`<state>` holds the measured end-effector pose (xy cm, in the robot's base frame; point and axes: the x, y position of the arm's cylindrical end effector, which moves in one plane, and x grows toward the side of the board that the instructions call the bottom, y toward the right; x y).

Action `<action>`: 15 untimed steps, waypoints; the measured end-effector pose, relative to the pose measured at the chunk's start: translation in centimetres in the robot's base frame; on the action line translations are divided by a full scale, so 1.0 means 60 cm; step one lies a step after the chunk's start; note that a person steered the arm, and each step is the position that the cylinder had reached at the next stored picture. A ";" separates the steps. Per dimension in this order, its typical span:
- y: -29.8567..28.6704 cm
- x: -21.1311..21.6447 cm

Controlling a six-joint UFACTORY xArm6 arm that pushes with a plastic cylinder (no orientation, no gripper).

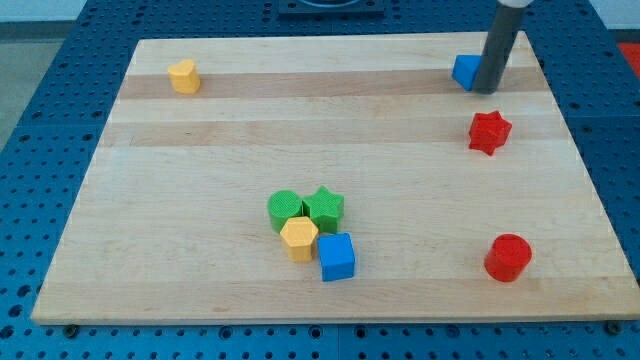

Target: Move the blue triangle to the left of the red star

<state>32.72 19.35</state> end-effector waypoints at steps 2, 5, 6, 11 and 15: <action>-0.039 0.083; 0.140 0.012; 0.117 -0.069; -0.122 -0.022; -0.036 -0.139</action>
<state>24.36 17.18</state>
